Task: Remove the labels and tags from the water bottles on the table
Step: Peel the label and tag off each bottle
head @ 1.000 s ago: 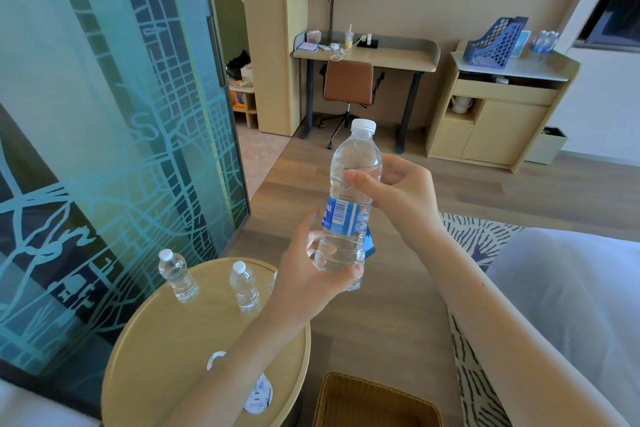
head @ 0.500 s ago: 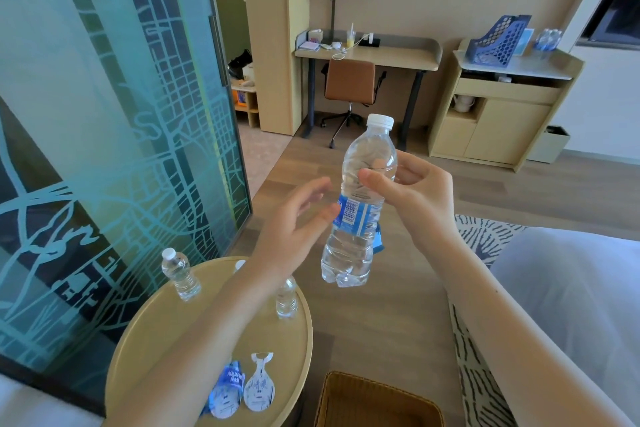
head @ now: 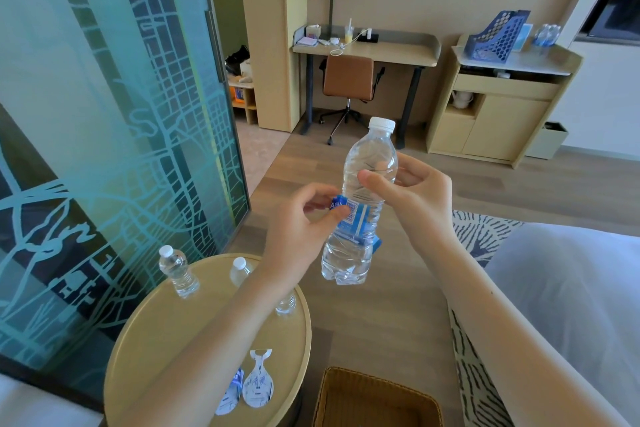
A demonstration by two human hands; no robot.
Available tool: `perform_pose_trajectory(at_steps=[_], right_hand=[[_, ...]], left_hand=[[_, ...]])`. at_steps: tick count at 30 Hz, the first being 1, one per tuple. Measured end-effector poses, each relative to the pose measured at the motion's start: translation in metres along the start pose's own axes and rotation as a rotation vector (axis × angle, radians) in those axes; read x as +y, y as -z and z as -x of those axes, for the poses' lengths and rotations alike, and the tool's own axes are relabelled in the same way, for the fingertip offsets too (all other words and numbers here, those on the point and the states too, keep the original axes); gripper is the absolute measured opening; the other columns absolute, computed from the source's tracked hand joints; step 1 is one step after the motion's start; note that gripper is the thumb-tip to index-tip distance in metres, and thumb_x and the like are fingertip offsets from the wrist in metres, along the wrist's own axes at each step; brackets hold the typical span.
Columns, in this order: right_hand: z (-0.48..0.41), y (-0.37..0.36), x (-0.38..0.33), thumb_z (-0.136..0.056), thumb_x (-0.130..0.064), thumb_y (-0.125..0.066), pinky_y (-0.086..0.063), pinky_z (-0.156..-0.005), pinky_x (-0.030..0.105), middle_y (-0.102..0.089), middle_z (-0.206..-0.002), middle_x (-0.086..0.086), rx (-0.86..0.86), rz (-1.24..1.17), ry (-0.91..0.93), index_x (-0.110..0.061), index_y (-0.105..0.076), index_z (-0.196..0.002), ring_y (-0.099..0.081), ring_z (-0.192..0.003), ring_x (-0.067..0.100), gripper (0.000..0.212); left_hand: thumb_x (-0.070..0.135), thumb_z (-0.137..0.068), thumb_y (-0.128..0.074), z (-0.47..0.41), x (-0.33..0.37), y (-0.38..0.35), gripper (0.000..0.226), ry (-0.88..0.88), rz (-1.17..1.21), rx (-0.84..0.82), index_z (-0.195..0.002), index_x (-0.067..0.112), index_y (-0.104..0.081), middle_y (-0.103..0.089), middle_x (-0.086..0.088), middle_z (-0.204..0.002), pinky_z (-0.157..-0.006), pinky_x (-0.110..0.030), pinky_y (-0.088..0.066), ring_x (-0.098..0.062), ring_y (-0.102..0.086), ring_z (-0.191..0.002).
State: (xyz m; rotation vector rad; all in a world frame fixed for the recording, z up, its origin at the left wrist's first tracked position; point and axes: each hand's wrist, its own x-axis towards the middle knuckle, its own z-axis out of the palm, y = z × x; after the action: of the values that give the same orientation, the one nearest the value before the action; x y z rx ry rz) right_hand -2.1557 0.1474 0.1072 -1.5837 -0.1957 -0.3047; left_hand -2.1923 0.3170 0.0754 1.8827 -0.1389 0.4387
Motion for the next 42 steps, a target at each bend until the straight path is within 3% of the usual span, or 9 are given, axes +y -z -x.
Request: perform_pose_trajectory(at_steps=[5, 9, 13, 17, 22, 34, 39, 42], right_hand=[[-0.001, 0.0, -0.002, -0.072, -0.025, -0.091, -0.057, -0.066, 0.016, -0.079, -0.091, -0.015, 0.001, 0.005, 0.017, -0.034, -0.074, -0.097, -0.075, -0.086, 0.004, 0.032], [0.0, 0.0, -0.004, -0.072, -0.024, -0.091, -0.059, -0.069, 0.02, -0.079, -0.091, -0.013, -0.002, 0.007, 0.034, -0.036, -0.074, -0.094, -0.075, -0.087, 0.005, 0.03], [0.0, 0.001, -0.002, -0.072, -0.022, -0.091, -0.061, -0.07, 0.022, -0.079, -0.091, -0.012, -0.009, 0.011, 0.036, -0.036, -0.075, -0.093, -0.076, -0.086, 0.006, 0.03], [0.002, 0.002, -0.001, -0.071, -0.024, -0.092, -0.06, -0.069, 0.021, -0.079, -0.09, -0.013, 0.005, 0.014, 0.027, -0.035, -0.075, -0.093, -0.076, -0.084, 0.007, 0.03], [0.0, 0.005, 0.001, -0.072, -0.022, -0.091, -0.058, -0.067, 0.019, -0.079, -0.089, -0.011, 0.039, 0.001, 0.007, -0.03, -0.077, -0.097, -0.076, -0.083, 0.009, 0.03], [-0.001, 0.006, 0.003, -0.074, -0.02, -0.09, -0.056, -0.065, 0.017, -0.08, -0.088, -0.007, 0.069, -0.028, -0.033, -0.019, -0.079, -0.101, -0.076, -0.083, 0.008, 0.03], [-0.004, 0.004, 0.003, -0.072, -0.023, -0.09, -0.057, -0.067, 0.018, -0.08, -0.088, -0.008, 0.075, -0.026, -0.042, -0.022, -0.079, -0.1, -0.076, -0.084, 0.008, 0.03], [-0.005, 0.003, 0.003, -0.072, -0.024, -0.091, -0.056, -0.065, 0.016, -0.079, -0.088, -0.01, 0.078, -0.019, -0.033, -0.025, -0.078, -0.1, -0.076, -0.082, 0.007, 0.031]], left_hand=[[0.029, -0.087, -0.075, -0.004, 0.001, 0.003, 0.024, -0.061, -0.14, -0.04, -0.11, 0.028, -0.071, -0.07, 0.017, -0.093, -0.085, -0.023, -0.049, -0.013, -0.063, -0.095], [0.028, -0.089, -0.073, -0.008, 0.001, 0.006, 0.015, -0.089, -0.187, -0.064, -0.104, 0.027, -0.074, -0.07, 0.011, -0.095, -0.087, -0.034, -0.049, -0.018, -0.061, -0.098], [0.03, -0.087, -0.075, -0.013, 0.002, 0.01, 0.008, -0.103, -0.239, -0.071, -0.088, 0.035, -0.069, -0.057, 0.012, -0.094, -0.083, -0.012, -0.035, -0.001, -0.049, -0.096], [0.026, -0.086, -0.077, -0.016, 0.002, 0.012, 0.009, -0.17, -0.318, -0.061, -0.083, 0.03, -0.069, -0.052, 0.013, -0.092, -0.086, -0.006, -0.03, -0.009, -0.046, -0.099], [0.016, -0.084, -0.079, -0.009, -0.003, 0.008, 0.007, -0.32, -0.375, -0.019, -0.083, 0.019, -0.073, -0.049, 0.007, -0.093, -0.089, -0.008, -0.029, -0.015, -0.044, -0.099], [0.007, -0.083, -0.077, -0.002, -0.011, 0.012, 0.009, -0.42, -0.395, -0.056, -0.081, 0.015, -0.072, -0.049, -0.001, -0.096, -0.089, -0.013, -0.03, -0.02, -0.043, -0.097], [0.007, -0.083, -0.077, -0.003, -0.011, 0.013, 0.009, -0.455, -0.375, -0.099, -0.082, 0.011, -0.07, -0.061, 0.004, -0.098, -0.095, -0.015, -0.031, -0.017, -0.048, -0.103], [0.015, -0.083, -0.076, -0.002, -0.007, 0.012, 0.011, -0.381, -0.3, -0.12, -0.087, 0.017, -0.066, -0.061, 0.021, -0.095, -0.093, -0.013, -0.034, -0.011, -0.053, -0.103]])
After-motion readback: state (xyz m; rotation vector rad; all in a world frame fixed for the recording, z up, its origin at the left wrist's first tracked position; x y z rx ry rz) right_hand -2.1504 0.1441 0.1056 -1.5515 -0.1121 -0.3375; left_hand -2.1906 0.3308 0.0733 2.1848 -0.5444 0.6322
